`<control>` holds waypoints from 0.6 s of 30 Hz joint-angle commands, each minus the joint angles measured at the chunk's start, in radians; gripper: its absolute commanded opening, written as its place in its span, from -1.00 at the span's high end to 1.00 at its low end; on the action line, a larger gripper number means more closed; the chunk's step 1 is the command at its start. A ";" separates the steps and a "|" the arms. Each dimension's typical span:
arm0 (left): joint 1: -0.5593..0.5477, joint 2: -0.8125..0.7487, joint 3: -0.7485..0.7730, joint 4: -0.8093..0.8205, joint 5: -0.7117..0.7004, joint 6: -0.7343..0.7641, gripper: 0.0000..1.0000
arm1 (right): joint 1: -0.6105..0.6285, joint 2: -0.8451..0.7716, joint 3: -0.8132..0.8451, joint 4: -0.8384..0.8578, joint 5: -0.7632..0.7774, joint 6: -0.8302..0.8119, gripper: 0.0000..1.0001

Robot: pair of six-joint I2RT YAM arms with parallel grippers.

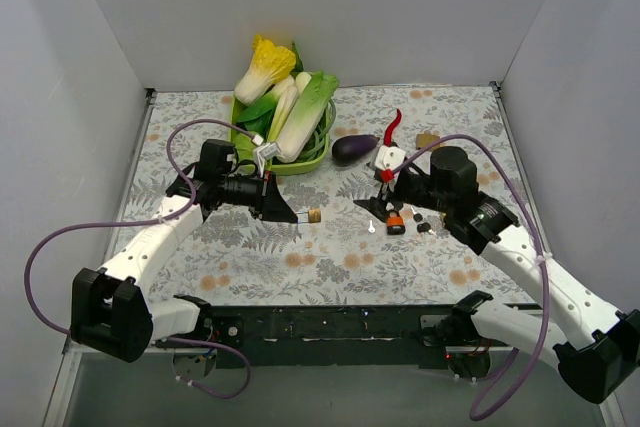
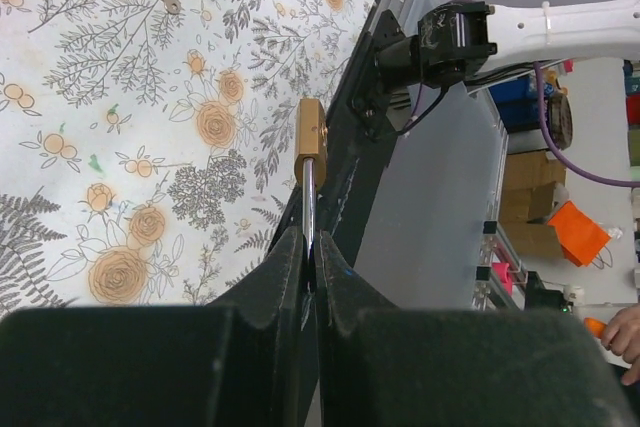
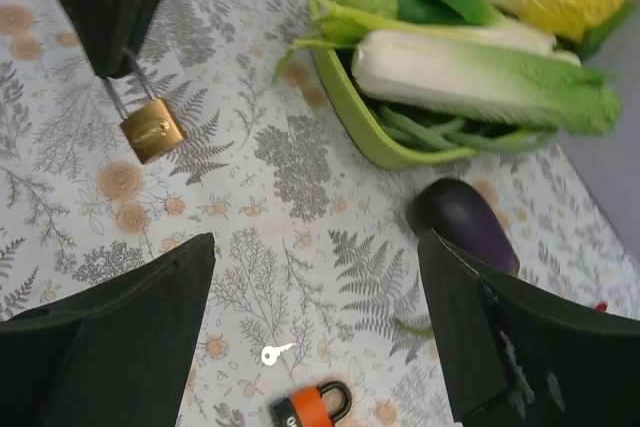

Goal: Lock with the key
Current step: Place the lock at the center of the board.

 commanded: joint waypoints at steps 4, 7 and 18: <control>-0.013 -0.038 0.018 -0.004 0.034 -0.063 1.00 | 0.125 0.128 0.139 -0.204 -0.158 -0.258 -0.73; -0.039 -0.038 -0.001 0.004 0.034 -0.083 1.00 | 0.214 0.175 0.173 -0.235 -0.117 -0.302 -0.72; -0.070 -0.039 -0.032 0.068 0.036 -0.156 1.00 | 0.389 0.308 0.228 -0.232 0.041 -0.362 -0.45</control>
